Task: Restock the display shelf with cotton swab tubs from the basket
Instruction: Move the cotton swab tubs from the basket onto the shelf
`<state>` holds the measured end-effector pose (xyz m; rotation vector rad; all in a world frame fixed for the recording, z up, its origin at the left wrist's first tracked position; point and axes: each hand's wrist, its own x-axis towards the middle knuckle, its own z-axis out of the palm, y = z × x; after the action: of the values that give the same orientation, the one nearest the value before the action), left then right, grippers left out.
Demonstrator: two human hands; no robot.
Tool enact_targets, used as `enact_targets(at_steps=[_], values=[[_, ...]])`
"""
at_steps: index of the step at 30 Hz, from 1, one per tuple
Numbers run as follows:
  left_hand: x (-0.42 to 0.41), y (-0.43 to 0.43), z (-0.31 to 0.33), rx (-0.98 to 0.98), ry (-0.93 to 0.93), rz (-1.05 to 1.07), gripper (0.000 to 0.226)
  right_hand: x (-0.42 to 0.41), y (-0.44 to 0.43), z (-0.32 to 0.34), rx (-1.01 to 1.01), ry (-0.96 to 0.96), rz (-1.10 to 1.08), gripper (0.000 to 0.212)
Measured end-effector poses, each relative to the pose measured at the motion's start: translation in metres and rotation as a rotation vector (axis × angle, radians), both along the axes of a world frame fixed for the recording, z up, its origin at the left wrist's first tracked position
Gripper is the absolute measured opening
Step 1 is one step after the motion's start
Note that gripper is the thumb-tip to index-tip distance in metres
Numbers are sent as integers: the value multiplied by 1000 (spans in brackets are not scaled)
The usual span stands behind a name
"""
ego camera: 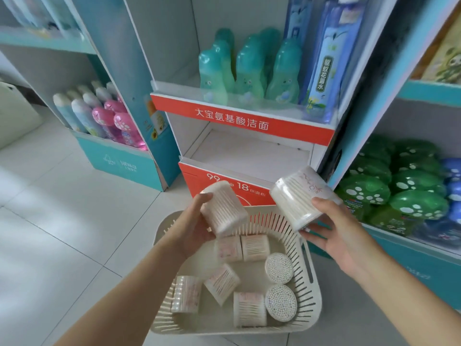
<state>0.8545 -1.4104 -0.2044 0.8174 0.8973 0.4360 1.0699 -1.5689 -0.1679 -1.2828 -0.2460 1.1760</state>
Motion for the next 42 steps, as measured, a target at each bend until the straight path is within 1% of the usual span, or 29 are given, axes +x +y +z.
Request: enact_targets(at_steps=[2,4,6,7,9,10,11,13,14,16,17,19,20,21,23,24,26,28,30,31,32,33,34,35,37,38,39,41,42], values=[[8,-4,15,-8,-89,8,63,3,-1,9,42,86,19,84],[15,-7,29,0,-145,28,58,6,-2,16,91,128,25,79],[20,-12,43,21,-144,34,55,7,-3,24,88,113,34,84],[23,-15,52,36,-132,32,54,8,-5,29,80,92,42,84],[25,-23,74,62,-96,43,52,8,-10,45,87,78,49,65],[25,-28,88,63,-87,51,51,7,-13,57,87,82,44,60],[24,-34,104,52,-82,66,51,7,-16,70,82,84,47,62],[21,-47,139,12,-92,98,55,6,-25,104,50,69,43,80],[19,-53,158,-11,-102,106,61,4,-30,123,34,49,36,89],[16,-66,198,-51,-111,105,72,2,-39,165,30,18,31,90],[15,-71,220,-62,-111,95,73,1,-43,188,35,-2,31,94],[16,-79,265,-82,-111,81,75,2,-51,232,34,-65,35,111],[18,-82,287,-83,-112,79,76,3,-55,254,35,-94,34,115],[20,-84,309,-86,-121,78,75,4,-59,275,33,-112,35,112],[24,-88,352,-79,-119,76,69,8,-67,317,24,-126,18,99],[27,-90,372,-80,-117,74,69,9,-72,338,15,-132,9,97],[32,-95,413,-69,-108,64,72,13,-83,380,-2,-151,-14,92],[41,-101,452,-39,-105,26,78,17,-94,420,-15,-209,-45,84],[51,-107,489,1,-95,-20,74,25,-105,455,-40,-273,-50,90],[56,-111,505,18,-101,-35,73,30,-111,470,-57,-303,-46,99],[61,-114,519,33,-111,-54,77,36,-116,484,-74,-329,-43,108],[66,-117,533,41,-113,-78,82,40,-121,497,-86,-344,-47,112],[70,-120,545,46,-121,-93,83,45,-125,509,-98,-354,-59,107],[75,-122,554,51,-133,-102,74,49,-129,520,-107,-367,-74,96],[86,-124,571,69,-128,-112,45,60,-136,538,-142,-435,-104,76],[91,-126,580,76,-124,-135,35,66,-139,545,-171,-488,-117,74],[96,-127,588,92,-116,-154,30,73,-142,550,-198,-536,-126,77],[104,-128,602,133,-100,-189,28,85,-146,559,-244,-606,-130,85],[108,-128,608,150,-96,-207,31,92,-148,563,-263,-635,-133,88]])
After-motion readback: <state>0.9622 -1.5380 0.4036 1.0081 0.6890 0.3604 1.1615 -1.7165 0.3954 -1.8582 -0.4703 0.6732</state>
